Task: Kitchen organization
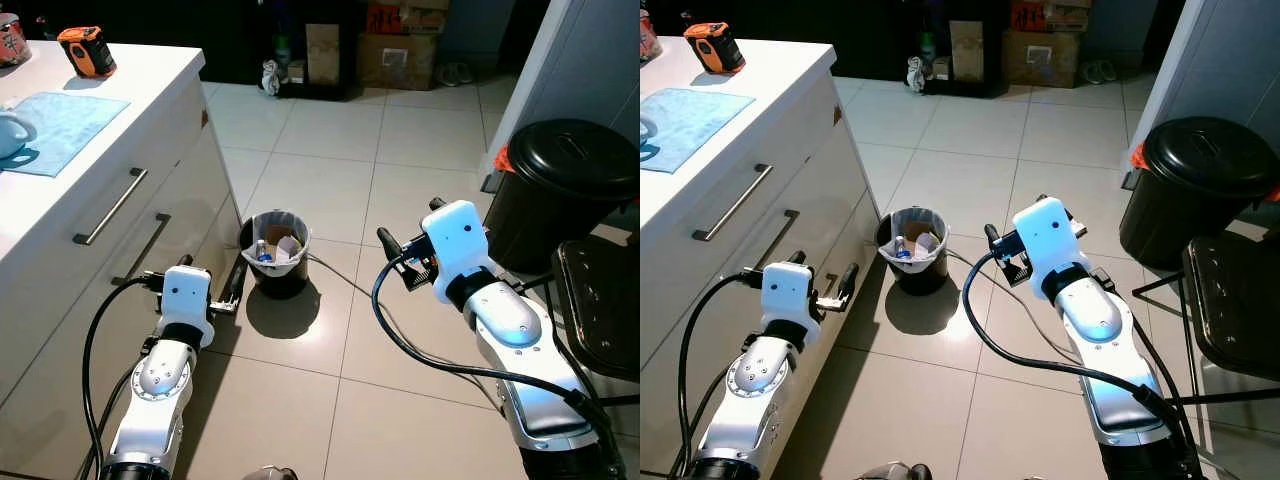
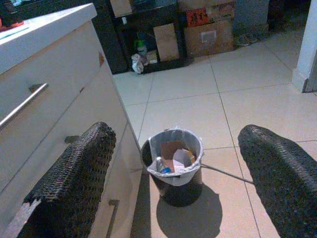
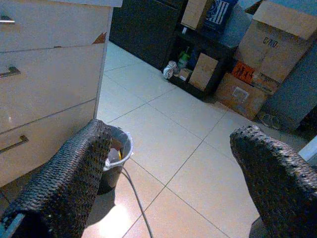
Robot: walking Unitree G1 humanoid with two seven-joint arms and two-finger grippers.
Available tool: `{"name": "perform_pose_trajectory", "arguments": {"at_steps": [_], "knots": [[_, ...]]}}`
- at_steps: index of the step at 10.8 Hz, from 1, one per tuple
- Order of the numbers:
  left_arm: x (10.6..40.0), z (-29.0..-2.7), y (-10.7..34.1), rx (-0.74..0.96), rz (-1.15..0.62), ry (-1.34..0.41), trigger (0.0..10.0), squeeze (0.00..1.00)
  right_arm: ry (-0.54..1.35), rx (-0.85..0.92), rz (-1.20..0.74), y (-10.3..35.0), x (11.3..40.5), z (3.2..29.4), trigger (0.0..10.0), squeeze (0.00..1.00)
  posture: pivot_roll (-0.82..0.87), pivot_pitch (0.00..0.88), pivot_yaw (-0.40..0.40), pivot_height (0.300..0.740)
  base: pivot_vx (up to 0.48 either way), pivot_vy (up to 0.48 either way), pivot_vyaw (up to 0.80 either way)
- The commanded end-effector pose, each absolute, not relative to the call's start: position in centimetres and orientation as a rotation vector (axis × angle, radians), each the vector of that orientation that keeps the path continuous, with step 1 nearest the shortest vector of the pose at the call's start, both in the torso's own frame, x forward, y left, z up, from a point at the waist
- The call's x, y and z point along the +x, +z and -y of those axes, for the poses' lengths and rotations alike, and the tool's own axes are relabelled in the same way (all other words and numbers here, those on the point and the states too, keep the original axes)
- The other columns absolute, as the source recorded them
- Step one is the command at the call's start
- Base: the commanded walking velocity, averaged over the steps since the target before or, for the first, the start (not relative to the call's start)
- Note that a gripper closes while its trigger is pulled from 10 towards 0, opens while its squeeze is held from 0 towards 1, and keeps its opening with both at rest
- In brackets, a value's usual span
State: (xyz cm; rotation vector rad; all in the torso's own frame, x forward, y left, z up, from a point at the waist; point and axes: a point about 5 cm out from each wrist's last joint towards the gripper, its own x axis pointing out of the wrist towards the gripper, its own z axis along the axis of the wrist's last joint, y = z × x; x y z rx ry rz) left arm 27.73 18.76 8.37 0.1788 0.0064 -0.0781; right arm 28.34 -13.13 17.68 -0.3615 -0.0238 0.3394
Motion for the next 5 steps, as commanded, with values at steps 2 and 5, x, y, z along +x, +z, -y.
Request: {"name": "perform_pose_trajectory", "arguments": {"at_steps": [2,5], "knots": [[28.9,-18.6,9.2,0.170,-0.041,-0.061,10.0,0.00,0.195,-0.167,-0.156,12.0,29.5,16.3,10.0,0.00,0.04,0.035,0.097,0.740,0.000,0.000,0.00],[30.1,-17.7,9.3,0.166,-0.048,-0.040,10.0,0.00,0.079,-0.040,-0.176,9.0,29.2,17.6,10.0,0.00,0.03,0.030,0.088,0.740,0.000,0.000,0.00]]}}
